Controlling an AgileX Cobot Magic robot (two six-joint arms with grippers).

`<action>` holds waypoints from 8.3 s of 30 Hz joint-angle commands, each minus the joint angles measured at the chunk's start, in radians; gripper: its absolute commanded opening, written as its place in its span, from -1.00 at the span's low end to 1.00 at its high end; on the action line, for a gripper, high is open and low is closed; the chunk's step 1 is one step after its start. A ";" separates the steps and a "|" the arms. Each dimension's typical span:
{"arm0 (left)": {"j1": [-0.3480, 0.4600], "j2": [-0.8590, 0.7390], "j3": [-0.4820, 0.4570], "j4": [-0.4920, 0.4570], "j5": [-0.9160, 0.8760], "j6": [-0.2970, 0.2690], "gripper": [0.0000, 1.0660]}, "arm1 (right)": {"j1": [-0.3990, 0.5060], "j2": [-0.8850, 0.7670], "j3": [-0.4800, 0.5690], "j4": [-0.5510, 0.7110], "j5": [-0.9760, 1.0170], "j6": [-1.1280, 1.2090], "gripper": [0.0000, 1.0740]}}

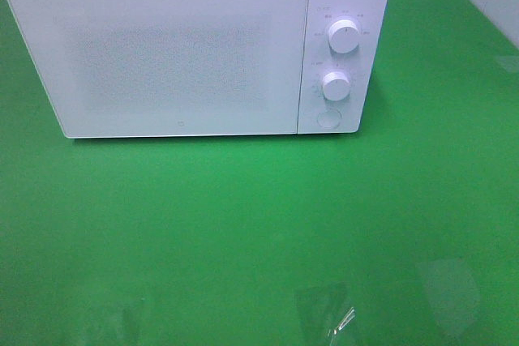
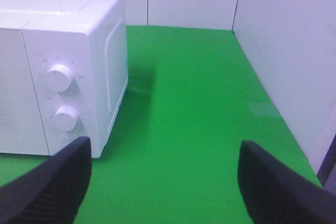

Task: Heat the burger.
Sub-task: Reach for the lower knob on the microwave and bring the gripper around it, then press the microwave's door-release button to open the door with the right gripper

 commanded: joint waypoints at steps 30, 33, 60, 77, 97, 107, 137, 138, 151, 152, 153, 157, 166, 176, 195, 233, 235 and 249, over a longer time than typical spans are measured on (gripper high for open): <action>0.003 -0.024 -0.003 -0.002 -0.006 0.001 0.78 | 0.012 1.055 0.106 0.075 -1.223 -0.081 0.41; 0.003 -0.024 -0.003 -0.002 -0.006 0.001 0.78 | 0.059 1.099 0.106 0.140 -1.261 -0.131 0.41; 0.003 -0.024 -0.003 0.010 -0.006 0.001 0.78 | 0.666 1.525 -0.155 0.823 -1.535 -0.342 0.41; 0.003 -0.024 -0.003 0.049 -0.006 0.001 0.76 | 0.662 1.721 -0.348 0.872 -1.535 -0.348 0.42; 0.003 -0.024 -0.003 0.049 -0.006 0.001 0.76 | 0.604 1.867 -0.476 0.783 -1.554 -0.344 0.41; 0.003 -0.024 -0.003 0.050 -0.006 0.001 0.76 | 0.583 1.886 -0.503 0.767 -1.569 -0.344 0.41; 0.003 -0.024 -0.003 0.050 -0.006 0.001 0.76 | 0.583 1.856 -0.503 0.768 -1.675 -0.396 -0.92; 0.003 -0.024 -0.003 0.050 -0.006 0.001 0.76 | 0.583 1.856 -0.503 0.762 -1.676 -0.395 -0.97; 0.003 -0.024 -0.003 0.050 -0.006 0.001 0.76 | 0.581 1.855 -0.503 0.762 -1.671 0.053 -0.96; 0.003 -0.024 -0.003 0.050 -0.006 0.001 0.76 | 0.581 1.853 -0.503 0.766 -1.645 0.209 -0.96; 0.003 -0.024 -0.003 0.050 -0.006 0.001 0.76 | 0.581 1.853 -0.503 0.766 -1.645 0.209 -0.96; 0.003 -0.024 -0.003 0.050 -0.006 0.001 0.76 | 0.581 1.852 -0.503 0.766 -1.606 0.600 -0.96; 0.003 -0.024 -0.003 0.050 -0.006 0.001 0.76 | 0.581 1.852 -0.503 0.768 -1.674 1.260 -0.96; 0.003 -0.024 -0.003 0.050 -0.006 0.001 0.76 | 0.581 1.852 -0.503 0.769 -1.694 1.562 -0.96; 0.003 -0.024 -0.003 0.050 -0.006 0.001 0.76 | 0.569 1.851 -0.503 0.793 -1.694 1.441 -0.72; 0.003 -0.024 -0.003 0.050 -0.006 0.001 0.76 | 0.597 1.639 -0.174 0.654 -1.679 1.228 0.37; 0.003 -0.024 -0.003 0.050 -0.006 0.001 0.76 | 0.597 1.628 -0.161 0.644 -1.679 1.220 0.37; 0.003 -0.024 -0.003 0.050 -0.006 0.001 0.76 | 0.596 1.452 -0.001 0.467 -1.559 1.001 0.33</action>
